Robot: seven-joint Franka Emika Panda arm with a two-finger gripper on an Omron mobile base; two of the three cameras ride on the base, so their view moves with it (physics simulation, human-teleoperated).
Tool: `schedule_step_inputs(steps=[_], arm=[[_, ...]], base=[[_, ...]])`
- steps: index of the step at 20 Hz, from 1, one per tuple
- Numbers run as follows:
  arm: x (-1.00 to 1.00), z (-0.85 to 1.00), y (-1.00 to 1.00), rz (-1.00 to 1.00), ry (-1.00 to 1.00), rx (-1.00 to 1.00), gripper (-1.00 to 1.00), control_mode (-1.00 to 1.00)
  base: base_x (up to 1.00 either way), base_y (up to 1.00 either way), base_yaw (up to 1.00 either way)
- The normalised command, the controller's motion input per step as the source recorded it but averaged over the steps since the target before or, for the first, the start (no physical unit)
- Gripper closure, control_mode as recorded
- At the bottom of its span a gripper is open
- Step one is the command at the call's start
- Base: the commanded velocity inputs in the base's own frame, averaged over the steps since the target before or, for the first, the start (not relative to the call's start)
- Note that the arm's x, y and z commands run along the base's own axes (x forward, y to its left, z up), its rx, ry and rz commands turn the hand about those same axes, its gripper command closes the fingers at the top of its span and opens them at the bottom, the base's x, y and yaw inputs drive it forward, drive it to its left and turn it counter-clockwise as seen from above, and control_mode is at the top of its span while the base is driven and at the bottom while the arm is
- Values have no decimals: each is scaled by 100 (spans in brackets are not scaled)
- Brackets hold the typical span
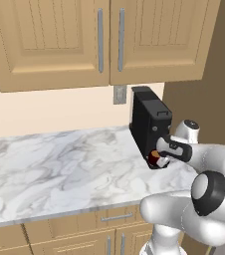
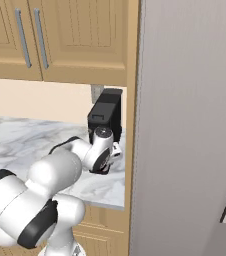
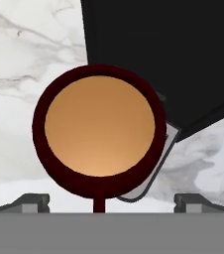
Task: Pick up the brewed coffee from the coffee machine and place it next to the breakfast plate on the dining counter.
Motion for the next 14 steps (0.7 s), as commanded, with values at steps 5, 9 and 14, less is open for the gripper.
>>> schedule_step_inputs(steps=[5, 9, 14], arm=[[6, -17, 0, 0, 0, 0, -100, -100], [0, -27, 1, 1, -3, 0, -100, -100], [0, -27, 13, 0, 0, 0, 100, -100]], base=[[0, 0, 0], [0, 0, 0], [0, 0, 0]])
